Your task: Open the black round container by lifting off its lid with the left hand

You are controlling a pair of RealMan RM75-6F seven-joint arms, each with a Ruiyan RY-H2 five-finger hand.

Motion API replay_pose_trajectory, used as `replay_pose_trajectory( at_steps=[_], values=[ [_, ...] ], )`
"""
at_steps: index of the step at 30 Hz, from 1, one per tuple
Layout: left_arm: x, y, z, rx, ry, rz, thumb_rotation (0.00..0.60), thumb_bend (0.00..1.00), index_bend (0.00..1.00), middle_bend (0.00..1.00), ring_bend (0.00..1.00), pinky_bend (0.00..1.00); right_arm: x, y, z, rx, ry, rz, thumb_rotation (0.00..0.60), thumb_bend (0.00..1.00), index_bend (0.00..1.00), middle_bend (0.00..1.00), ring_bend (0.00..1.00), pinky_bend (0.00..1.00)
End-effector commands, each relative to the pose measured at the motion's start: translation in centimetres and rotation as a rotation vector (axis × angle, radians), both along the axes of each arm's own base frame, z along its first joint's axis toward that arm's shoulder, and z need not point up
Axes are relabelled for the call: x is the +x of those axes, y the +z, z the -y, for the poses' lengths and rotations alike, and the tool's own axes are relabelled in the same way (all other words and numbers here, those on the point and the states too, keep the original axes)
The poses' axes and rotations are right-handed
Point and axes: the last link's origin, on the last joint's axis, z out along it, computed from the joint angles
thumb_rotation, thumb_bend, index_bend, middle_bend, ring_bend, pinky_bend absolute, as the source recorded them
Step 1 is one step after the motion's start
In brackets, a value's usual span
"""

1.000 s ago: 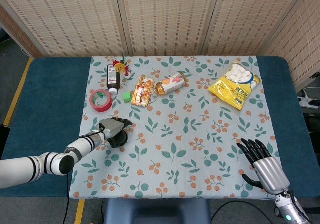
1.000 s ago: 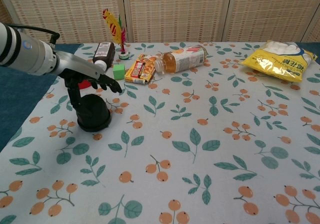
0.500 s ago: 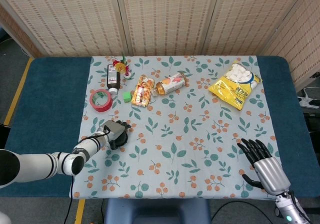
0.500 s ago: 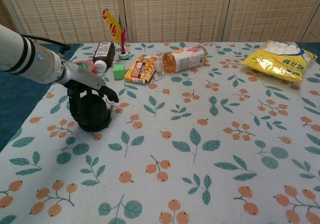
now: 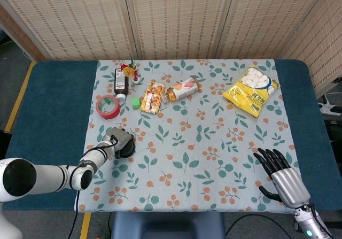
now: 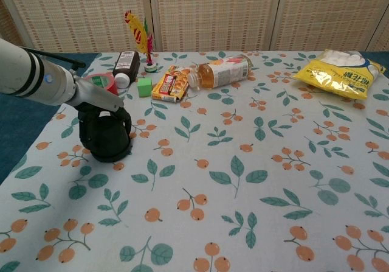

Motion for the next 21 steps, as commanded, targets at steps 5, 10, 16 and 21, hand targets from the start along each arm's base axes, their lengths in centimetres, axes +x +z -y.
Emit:
replay_pose_trajectory(
  at_steps=[5, 10, 16, 21],
  values=[
    [-0.7, -0.8, 0.8, 0.002, -0.040, -0.004, 0.600, 0.33, 0.34, 0.32, 0.19, 0.40, 0.0, 0.0, 0.0, 0.001, -0.002, 0.001, 0.600, 0.12, 0.00, 0.00, 0.00, 0.00],
    [-1.6, -0.9, 1.3, 0.006, -0.047, 0.005, 0.600, 0.35, 0.41, 0.45, 0.31, 0.48, 0.1, 0.0, -0.1, 0.002, 0.002, 0.003, 0.600, 0.12, 0.00, 0.00, 0.00, 0.00],
    [-2.3, -0.7, 2.2, 0.025, -0.057, 0.055, 0.600, 0.37, 0.48, 0.51, 0.39, 0.59, 0.1, -0.1, -0.2, 0.013, 0.007, 0.002, 0.600, 0.12, 0.00, 0.00, 0.00, 0.00],
    [-2.8, 0.3, 3.1, 0.063, -0.077, 0.109, 0.600, 0.45, 0.57, 0.62, 0.50, 0.71, 0.3, -0.1, -0.4, 0.016, 0.015, 0.008, 0.600, 0.12, 0.00, 0.00, 0.00, 0.00]
  ],
)
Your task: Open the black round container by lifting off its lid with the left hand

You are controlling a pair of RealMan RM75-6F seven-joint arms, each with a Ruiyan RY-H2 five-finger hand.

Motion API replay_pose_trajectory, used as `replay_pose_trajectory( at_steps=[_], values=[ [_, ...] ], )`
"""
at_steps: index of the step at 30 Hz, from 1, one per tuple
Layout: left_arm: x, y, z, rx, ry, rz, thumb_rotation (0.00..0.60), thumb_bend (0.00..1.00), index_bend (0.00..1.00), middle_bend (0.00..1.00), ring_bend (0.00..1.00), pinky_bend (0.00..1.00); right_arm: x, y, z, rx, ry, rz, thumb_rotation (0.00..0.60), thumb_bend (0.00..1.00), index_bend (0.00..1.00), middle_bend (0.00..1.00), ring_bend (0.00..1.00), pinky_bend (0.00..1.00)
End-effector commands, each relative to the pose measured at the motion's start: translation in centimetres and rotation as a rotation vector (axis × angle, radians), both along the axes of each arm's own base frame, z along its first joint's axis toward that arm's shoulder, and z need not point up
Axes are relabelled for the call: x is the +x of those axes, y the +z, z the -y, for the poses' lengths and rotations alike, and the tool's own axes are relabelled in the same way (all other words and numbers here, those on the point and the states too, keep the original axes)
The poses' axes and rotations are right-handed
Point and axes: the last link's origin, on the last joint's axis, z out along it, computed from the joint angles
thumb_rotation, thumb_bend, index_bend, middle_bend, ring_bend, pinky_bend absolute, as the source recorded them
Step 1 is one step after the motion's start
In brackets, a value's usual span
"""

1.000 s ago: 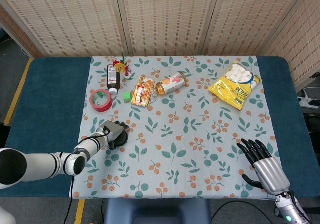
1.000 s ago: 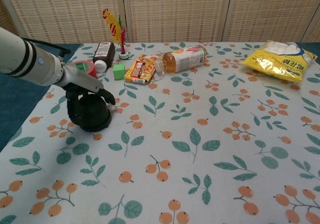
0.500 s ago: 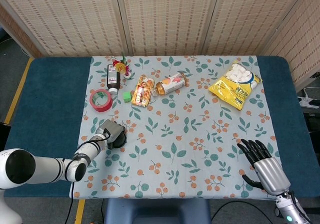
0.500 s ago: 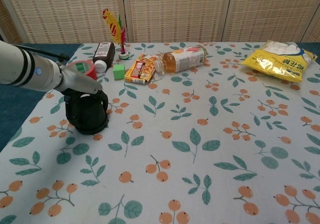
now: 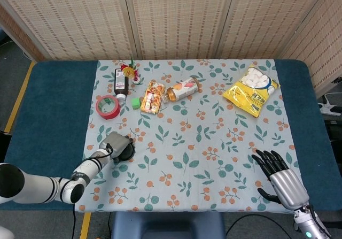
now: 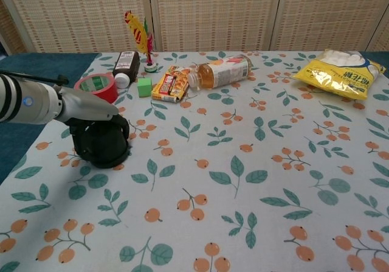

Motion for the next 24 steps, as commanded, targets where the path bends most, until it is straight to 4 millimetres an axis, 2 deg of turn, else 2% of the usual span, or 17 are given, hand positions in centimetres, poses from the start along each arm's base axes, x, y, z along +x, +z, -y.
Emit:
replay_pose_trajectory(
  at_steps=[1, 4, 6, 9, 12, 15, 17, 20, 22, 24],
  values=[
    [-0.3, 0.9, 0.6, 0.035, -0.011, 0.041, 0.600, 0.50, 0.61, 0.66, 0.53, 0.74, 0.1, 0.0, -0.1, 0.003, 0.003, 0.003, 0.600, 0.12, 0.00, 0.00, 0.00, 0.00],
    [-0.4, 2.2, 1.0, 0.087, -0.038, 0.079, 0.600, 0.64, 0.69, 0.75, 0.61, 0.82, 0.2, 0.0, -0.4, 0.009, 0.011, 0.005, 0.600, 0.12, 0.00, 0.00, 0.00, 0.00],
    [-0.8, 3.5, 1.4, 0.124, -0.053, 0.102, 0.600, 0.70, 0.70, 0.77, 0.62, 0.83, 0.2, 0.1, -0.5, 0.010, 0.014, 0.006, 0.600, 0.12, 0.00, 0.00, 0.00, 0.00],
    [-1.4, 5.9, 2.2, 0.187, -0.057, 0.162, 0.600, 0.73, 0.71, 0.78, 0.63, 0.84, 0.2, 0.2, -0.5, 0.012, 0.017, 0.009, 0.600, 0.12, 0.00, 0.00, 0.00, 0.00],
    [-1.2, 8.8, 2.7, 0.258, -0.075, 0.224, 0.600, 0.73, 0.71, 0.78, 0.63, 0.85, 0.3, 0.1, -0.6, 0.018, 0.022, 0.011, 0.600, 0.12, 0.00, 0.00, 0.00, 0.00],
    [0.3, 12.3, 3.2, 0.337, -0.116, 0.296, 0.600, 0.73, 0.71, 0.79, 0.63, 0.85, 0.3, 0.3, -0.7, 0.019, 0.023, 0.016, 0.600, 0.12, 0.00, 0.00, 0.00, 0.00],
    [2.0, 15.0, 4.0, 0.410, -0.162, 0.369, 0.600, 0.73, 0.71, 0.79, 0.64, 0.85, 0.3, 0.4, -0.8, 0.013, 0.024, 0.018, 0.600, 0.12, 0.00, 0.00, 0.00, 0.00],
    [4.4, 17.4, 5.1, 0.491, -0.245, 0.485, 0.600, 0.74, 0.72, 0.79, 0.64, 0.86, 0.2, 0.5, -0.7, 0.003, 0.015, 0.019, 0.600, 0.12, 0.00, 0.00, 0.00, 0.00],
    [4.9, 17.1, 5.4, 0.509, -0.275, 0.500, 0.600, 0.74, 0.72, 0.79, 0.64, 0.87, 0.2, 0.4, -0.6, 0.004, 0.007, 0.020, 0.600, 0.12, 0.00, 0.00, 0.00, 0.00],
    [4.2, 14.4, 5.3, 0.453, -0.250, 0.469, 0.600, 0.74, 0.72, 0.79, 0.64, 0.87, 0.3, 0.1, -0.6, 0.013, 0.009, 0.019, 0.600, 0.12, 0.00, 0.00, 0.00, 0.00]
  ],
)
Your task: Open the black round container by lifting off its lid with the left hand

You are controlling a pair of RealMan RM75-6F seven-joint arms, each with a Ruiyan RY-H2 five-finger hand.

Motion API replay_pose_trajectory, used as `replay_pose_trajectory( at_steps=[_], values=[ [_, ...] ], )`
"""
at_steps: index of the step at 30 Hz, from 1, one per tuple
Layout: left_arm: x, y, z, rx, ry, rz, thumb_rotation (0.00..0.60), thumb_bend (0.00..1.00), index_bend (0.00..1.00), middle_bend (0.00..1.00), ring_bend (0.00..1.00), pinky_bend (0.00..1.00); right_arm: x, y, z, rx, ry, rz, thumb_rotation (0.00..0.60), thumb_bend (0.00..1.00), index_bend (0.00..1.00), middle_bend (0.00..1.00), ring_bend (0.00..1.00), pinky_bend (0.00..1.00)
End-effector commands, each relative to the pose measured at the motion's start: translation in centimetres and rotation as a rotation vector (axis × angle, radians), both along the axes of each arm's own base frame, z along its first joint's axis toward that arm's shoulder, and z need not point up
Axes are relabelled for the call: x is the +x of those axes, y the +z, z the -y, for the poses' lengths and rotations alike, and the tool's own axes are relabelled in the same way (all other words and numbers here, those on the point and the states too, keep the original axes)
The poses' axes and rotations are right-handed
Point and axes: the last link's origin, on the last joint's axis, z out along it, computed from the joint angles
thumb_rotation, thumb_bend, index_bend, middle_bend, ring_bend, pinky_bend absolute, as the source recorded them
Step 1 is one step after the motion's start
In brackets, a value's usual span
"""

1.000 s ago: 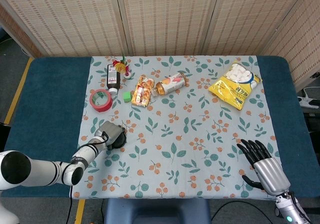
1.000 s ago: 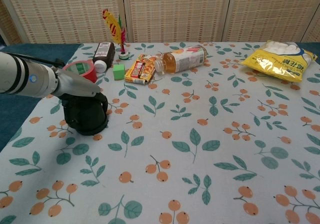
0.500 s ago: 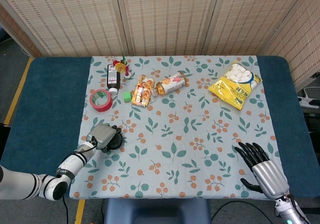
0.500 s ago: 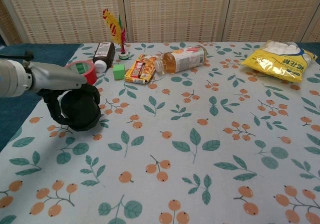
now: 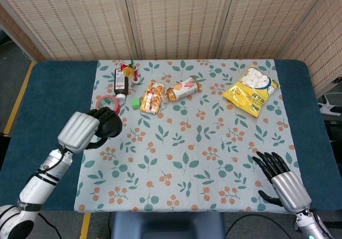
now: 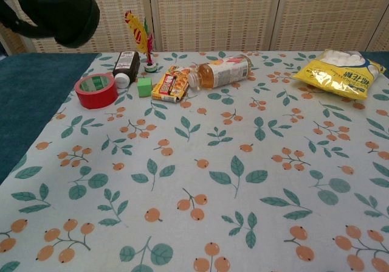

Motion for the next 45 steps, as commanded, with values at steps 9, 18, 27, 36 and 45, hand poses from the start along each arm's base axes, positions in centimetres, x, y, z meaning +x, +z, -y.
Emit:
replay_pose_trajectory(
  at_steps=[9, 18, 27, 36, 45],
  values=[
    [-4.8, -13.7, -1.1, -0.423, 0.207, -0.183, 0.600, 0.73, 0.72, 0.80, 0.65, 0.87, 0.2, -0.7, -0.2, 0.034, 0.014, -0.013, 0.600, 0.12, 0.00, 0.00, 0.00, 0.00],
    [5.5, -1.5, -0.5, -0.047, -0.077, 0.133, 0.600, 0.73, 0.73, 0.80, 0.65, 0.87, 0.2, -0.1, -0.4, 0.025, 0.022, 0.004, 0.600, 0.12, 0.00, 0.00, 0.00, 0.00],
    [-0.4, -9.3, -1.1, -0.215, 0.098, -0.182, 0.600, 0.71, 0.73, 0.80, 0.65, 0.85, 0.4, -0.6, -0.4, 0.040, 0.027, -0.005, 0.600, 0.12, 0.00, 0.00, 0.00, 0.00],
    [-2.4, -9.9, -3.9, -0.218, 0.244, -0.101, 0.600, 0.69, 0.73, 0.80, 0.65, 0.85, 0.1, -0.1, -0.4, -0.010, 0.023, -0.022, 0.600, 0.12, 0.00, 0.00, 0.00, 0.00],
    [5.3, -8.2, 6.3, -0.504, -0.139, 0.134, 0.600, 0.68, 0.73, 0.80, 0.65, 0.85, 0.3, -0.4, -0.5, 0.004, 0.026, -0.023, 0.600, 0.12, 0.00, 0.00, 0.00, 0.00]
  ],
)
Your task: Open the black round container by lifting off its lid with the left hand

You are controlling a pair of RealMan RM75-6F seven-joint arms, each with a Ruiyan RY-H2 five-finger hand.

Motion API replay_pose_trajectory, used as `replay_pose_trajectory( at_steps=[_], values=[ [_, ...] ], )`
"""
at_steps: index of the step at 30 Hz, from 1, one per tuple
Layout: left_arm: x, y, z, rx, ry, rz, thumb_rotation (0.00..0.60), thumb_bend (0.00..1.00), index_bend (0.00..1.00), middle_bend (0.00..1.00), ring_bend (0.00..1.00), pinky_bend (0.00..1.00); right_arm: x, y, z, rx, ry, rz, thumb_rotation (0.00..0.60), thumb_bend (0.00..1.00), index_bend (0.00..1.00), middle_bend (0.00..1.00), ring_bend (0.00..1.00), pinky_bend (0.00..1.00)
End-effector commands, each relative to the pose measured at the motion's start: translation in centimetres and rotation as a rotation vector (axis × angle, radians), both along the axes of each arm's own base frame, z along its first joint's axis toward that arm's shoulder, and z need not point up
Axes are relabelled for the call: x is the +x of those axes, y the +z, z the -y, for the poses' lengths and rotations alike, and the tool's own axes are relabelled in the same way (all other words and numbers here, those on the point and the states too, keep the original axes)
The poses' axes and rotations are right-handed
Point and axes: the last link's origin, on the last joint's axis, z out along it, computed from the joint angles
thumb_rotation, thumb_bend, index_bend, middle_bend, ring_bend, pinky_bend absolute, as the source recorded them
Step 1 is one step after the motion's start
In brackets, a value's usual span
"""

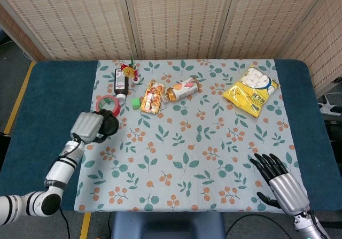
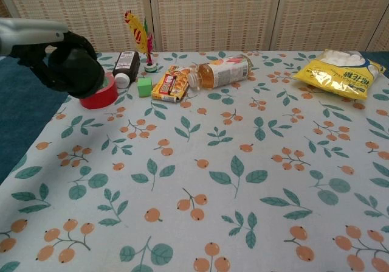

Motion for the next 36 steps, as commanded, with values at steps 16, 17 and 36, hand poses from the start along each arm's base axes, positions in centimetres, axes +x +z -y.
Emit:
replay_pose_trajectory(
  at_steps=[16, 17, 36],
  values=[
    [0.7, -3.1, 1.9, -0.230, -0.010, -0.128, 0.600, 0.69, 0.73, 0.79, 0.65, 0.85, -0.1, -0.1, 0.2, 0.006, -0.006, -0.005, 0.600, 0.12, 0.00, 0.00, 0.00, 0.00],
    [0.7, -3.2, 2.1, -0.238, -0.014, -0.136, 0.600, 0.69, 0.73, 0.79, 0.65, 0.85, -0.1, -0.2, 0.2, 0.008, -0.006, -0.006, 0.600, 0.12, 0.00, 0.00, 0.00, 0.00],
    [-1.8, -8.5, 1.7, -0.290, -0.021, -0.379, 0.600, 0.45, 0.00, 0.00, 0.01, 0.45, -0.1, -0.3, 0.0, 0.019, -0.013, -0.018, 0.600, 0.12, 0.00, 0.00, 0.00, 0.00]
  ],
)
